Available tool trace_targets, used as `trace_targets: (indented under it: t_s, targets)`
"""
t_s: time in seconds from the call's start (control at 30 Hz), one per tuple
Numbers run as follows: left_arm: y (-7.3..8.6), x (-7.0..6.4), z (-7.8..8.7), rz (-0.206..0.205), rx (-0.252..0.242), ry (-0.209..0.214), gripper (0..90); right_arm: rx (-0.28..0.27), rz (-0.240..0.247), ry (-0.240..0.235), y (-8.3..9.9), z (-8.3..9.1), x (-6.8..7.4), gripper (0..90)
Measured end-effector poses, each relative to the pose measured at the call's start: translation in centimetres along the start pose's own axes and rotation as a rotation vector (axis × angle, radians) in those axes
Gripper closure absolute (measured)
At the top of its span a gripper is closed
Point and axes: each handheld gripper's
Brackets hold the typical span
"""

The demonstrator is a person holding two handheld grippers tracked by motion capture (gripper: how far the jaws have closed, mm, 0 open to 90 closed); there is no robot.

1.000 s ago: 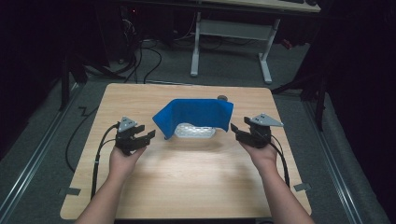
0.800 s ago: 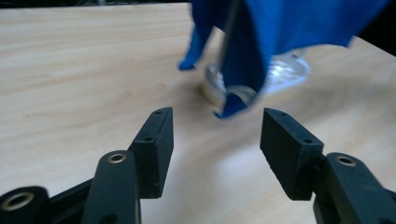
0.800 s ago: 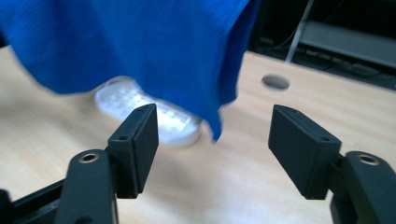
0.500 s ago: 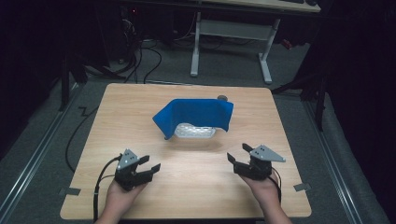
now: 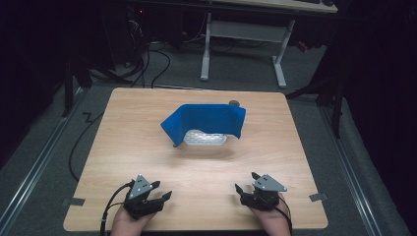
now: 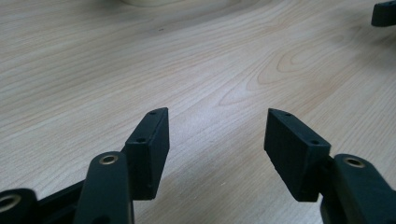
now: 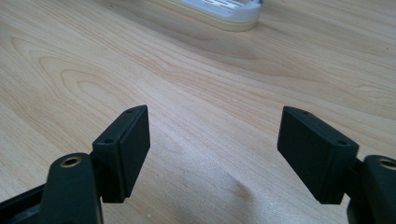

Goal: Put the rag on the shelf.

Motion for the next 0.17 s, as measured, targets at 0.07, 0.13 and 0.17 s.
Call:
trace_targets:
  t_s: [0.07,0.13,0.17]
  targets:
    - [0.05,0.08,-0.06,0.003,0.001,-0.004,41.0,0.000,0.003,-0.002,0.06,-0.04,-0.01,25.9]
    - [0.02,0.30,-0.09,0.018,-0.001,-0.003,41.0,0.006,0.002,-0.006,0.15,-0.11,-0.09,25.8]
    - [-0.06,0.48,-0.12,0.026,0.000,0.001,40.9,0.007,0.000,-0.007,0.17,-0.14,-0.14,25.8]
Point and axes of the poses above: each handheld gripper's, and its own axes: z roughly backward along the jaws, y roughly out of its underside, x roughly to its left, and after that the axes turned 6 degrees about z, right-handed
